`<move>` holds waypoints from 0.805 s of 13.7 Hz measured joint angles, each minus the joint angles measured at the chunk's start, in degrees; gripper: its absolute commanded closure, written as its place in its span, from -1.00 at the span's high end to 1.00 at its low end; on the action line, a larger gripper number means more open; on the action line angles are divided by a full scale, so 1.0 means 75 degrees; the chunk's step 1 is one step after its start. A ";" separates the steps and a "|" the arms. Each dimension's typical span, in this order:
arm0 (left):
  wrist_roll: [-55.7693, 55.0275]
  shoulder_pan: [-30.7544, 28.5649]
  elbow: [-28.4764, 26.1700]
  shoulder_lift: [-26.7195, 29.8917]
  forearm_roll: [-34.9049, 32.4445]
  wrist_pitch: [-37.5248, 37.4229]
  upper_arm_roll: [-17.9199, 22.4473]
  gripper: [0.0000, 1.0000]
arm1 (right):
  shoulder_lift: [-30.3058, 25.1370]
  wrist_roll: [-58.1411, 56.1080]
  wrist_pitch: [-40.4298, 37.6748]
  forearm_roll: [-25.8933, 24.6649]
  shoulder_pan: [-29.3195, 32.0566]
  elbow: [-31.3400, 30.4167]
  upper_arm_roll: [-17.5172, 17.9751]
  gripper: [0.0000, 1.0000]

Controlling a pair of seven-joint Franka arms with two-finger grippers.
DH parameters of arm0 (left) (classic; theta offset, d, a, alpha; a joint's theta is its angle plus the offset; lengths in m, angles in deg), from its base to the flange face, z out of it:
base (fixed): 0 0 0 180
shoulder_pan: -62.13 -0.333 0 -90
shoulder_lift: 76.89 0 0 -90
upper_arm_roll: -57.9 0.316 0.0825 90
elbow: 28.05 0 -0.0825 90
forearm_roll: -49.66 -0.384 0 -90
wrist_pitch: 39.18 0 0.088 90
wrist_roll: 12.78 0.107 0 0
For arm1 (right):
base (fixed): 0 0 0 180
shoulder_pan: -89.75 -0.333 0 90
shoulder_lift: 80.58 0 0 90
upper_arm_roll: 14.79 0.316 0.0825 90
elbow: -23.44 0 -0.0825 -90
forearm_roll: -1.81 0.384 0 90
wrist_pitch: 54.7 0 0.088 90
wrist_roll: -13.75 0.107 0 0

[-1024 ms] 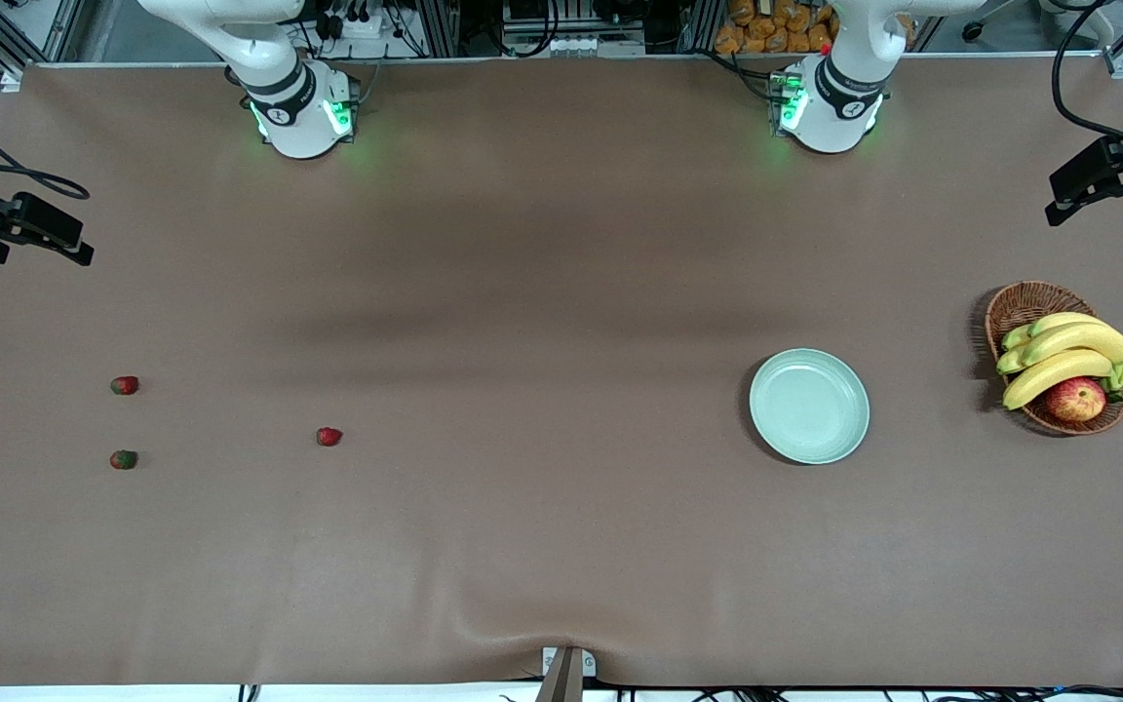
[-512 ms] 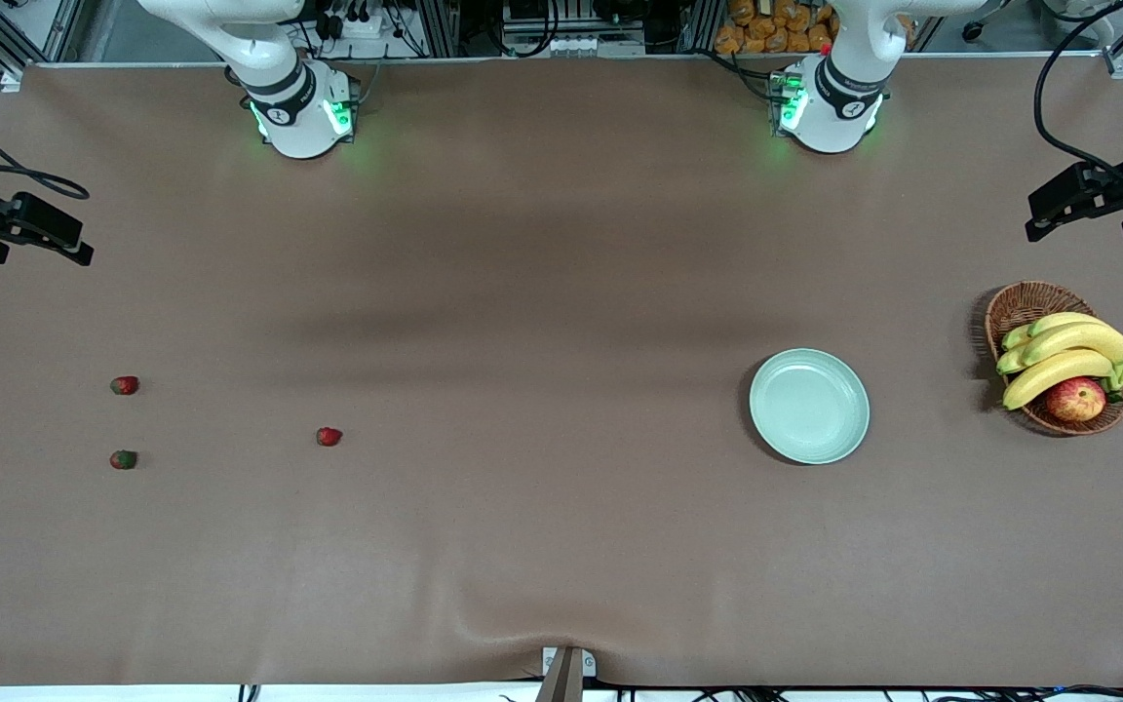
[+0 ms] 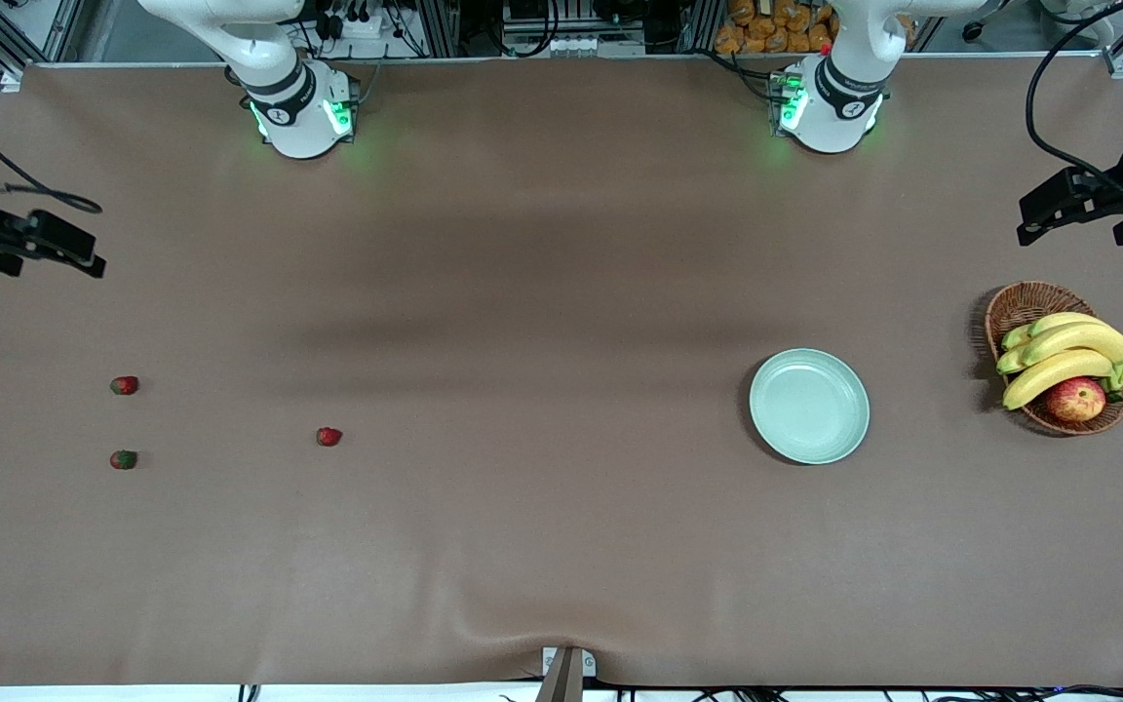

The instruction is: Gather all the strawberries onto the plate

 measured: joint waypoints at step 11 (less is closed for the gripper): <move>-0.0007 -0.0008 -0.0004 -0.0046 0.0000 0.0168 0.0005 1.00 | 0.2251 0.0007 0.1649 -0.0002 -0.0753 -0.0010 0.0050 1.00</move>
